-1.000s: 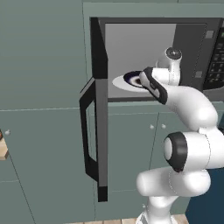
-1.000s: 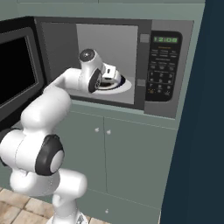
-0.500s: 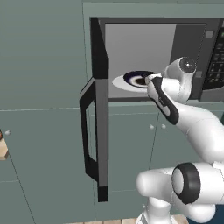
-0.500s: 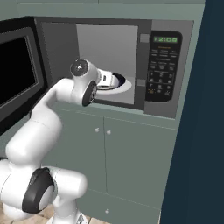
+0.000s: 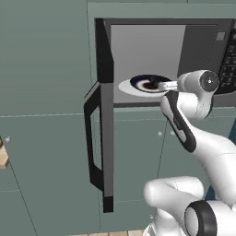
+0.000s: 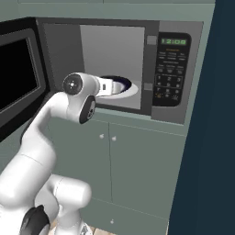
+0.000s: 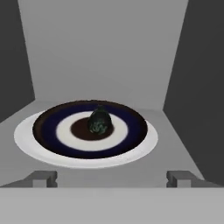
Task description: Pick the eggplant from the counter and place it in the microwave. Then turn on the microwave.
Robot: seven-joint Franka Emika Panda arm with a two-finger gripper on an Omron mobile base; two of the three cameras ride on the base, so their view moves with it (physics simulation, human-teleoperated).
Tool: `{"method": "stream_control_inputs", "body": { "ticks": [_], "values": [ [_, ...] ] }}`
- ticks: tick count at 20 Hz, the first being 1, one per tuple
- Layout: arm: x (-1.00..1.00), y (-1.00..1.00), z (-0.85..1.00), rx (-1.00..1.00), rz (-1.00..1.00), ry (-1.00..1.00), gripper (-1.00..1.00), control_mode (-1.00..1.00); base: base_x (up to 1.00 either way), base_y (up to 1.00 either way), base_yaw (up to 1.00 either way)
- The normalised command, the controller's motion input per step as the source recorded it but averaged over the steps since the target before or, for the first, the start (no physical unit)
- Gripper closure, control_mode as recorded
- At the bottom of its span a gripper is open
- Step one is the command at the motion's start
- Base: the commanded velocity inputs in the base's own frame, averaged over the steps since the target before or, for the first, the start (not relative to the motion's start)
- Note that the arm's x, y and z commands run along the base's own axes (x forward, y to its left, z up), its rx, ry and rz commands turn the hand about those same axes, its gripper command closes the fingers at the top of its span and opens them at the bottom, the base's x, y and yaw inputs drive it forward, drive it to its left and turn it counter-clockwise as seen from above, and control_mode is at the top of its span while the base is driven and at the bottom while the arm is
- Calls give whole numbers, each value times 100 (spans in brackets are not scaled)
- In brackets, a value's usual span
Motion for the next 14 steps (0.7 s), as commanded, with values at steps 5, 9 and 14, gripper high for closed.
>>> {"method": "stream_control_inputs", "body": {
  "ticks": [5, 9, 14],
  "values": [
    [-49, 0, 22, -2, 0, -9, -100, -100, 0, 0, 0],
    [-55, 1, 19, -2, 0, -6, 100, -100, 0, 0, 0],
    [-60, 1, 16, 0, 0, -3, 100, -100, 0, 0, 0]
  ]
}}
